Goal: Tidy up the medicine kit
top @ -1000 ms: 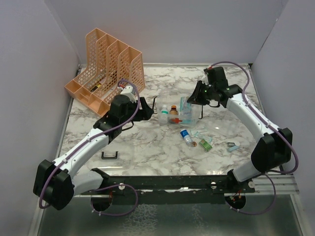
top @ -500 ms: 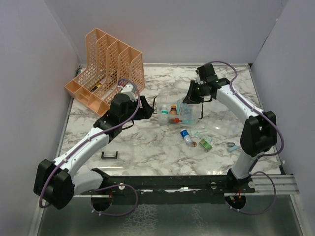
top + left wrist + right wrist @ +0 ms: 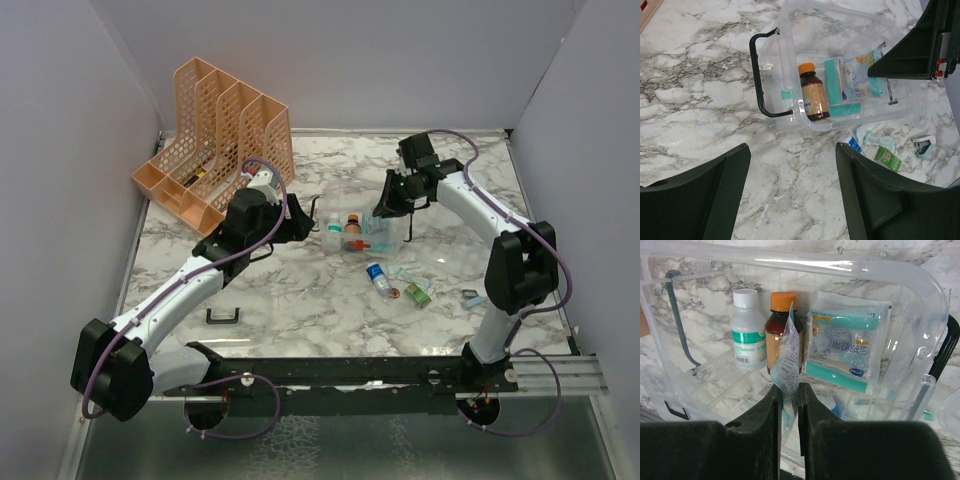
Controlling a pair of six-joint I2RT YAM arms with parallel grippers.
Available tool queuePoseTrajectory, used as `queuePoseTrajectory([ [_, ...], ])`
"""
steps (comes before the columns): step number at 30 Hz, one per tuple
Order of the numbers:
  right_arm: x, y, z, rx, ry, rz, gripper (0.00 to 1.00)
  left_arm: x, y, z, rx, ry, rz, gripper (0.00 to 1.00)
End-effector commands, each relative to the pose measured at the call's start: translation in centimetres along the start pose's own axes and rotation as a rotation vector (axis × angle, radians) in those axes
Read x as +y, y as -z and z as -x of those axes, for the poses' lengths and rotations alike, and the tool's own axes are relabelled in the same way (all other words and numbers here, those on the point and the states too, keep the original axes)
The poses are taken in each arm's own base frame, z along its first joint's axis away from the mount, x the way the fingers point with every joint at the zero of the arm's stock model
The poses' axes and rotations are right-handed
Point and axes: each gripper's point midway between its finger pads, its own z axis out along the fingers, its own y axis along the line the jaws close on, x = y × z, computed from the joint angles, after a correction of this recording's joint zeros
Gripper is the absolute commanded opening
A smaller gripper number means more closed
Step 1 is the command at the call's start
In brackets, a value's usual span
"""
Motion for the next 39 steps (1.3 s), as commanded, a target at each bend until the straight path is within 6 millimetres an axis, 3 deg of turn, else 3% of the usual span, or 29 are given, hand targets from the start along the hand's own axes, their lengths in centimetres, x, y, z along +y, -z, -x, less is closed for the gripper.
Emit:
queuePoseTrajectory([
  [1, -0.6, -1.1, -1.6, 0.082, -0.016, -0.016, 0.06, -1.0, 0.1, 1.5, -0.034, -0.009, -0.029, 0.72],
  [7, -1.3, -1.5, -2.0, 0.087, -0.019, -0.048, 0.14, -1.3, 0.3, 1.8, -0.039, -0.002, -0.037, 0.72],
  [14, -1.8, -1.2, -1.3, 0.052, 0.000, -0.093, 0.32, -1.6, 0.3, 1.8, -0.033, 0.011, -0.043, 0.72],
  [20, -1.8, -0.1, -1.0, 0.026, 0.011, -0.109, 0.37, -1.6, 0.2, 1.9, -0.029, 0.012, -0.038, 0.72],
  [30, -1.7, 3.1, 0.0, -0.037, 0.025, -0.146, 0.40, -1.4, 0.2, 1.9, -0.030, 0.008, -0.026, 0.72],
  [39, -1.3, 8.8, 0.8, -0.184, 0.045, -0.149, 0.42, -1.1, 1.1, 3.1, -0.061, -0.077, -0.005, 0.72],
])
